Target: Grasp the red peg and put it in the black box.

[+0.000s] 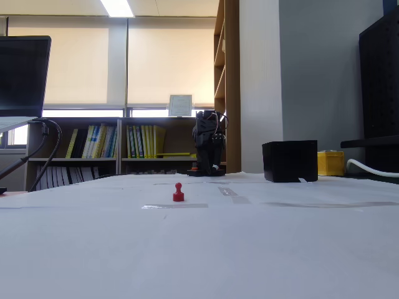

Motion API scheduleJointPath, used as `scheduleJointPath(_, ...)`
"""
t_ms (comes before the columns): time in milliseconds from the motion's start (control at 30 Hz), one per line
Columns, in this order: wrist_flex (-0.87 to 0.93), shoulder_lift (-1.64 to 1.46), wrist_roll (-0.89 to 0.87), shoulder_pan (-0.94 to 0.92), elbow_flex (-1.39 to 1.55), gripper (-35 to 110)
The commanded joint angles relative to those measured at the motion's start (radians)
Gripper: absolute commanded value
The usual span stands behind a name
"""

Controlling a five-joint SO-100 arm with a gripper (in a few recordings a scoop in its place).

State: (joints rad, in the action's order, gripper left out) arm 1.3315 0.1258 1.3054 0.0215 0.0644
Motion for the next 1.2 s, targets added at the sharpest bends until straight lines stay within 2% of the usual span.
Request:
scheduleJointPath(0, 0.074, 0.098, 0.028, -0.003, -0.094, 0)
scheduleJointPath(400, 0.075, 0.098, 0.055, -0.018, -0.077, 0)
scheduleJointPath(500, -0.002, 0.098, 0.058, -0.011, -0.035, 0)
scheduleJointPath(633, -0.195, 0.041, 0.091, -0.005, -0.02, 0)
scheduleJointPath(867, -0.318, 0.107, 0.147, -0.011, -0.124, 0)
scheduleJointPath(1000, -0.588, -0.153, 0.144, -0.011, -0.124, 0)
scheduleJointPath(1167, -1.238, -0.673, 0.204, -0.041, -0.115, 0)
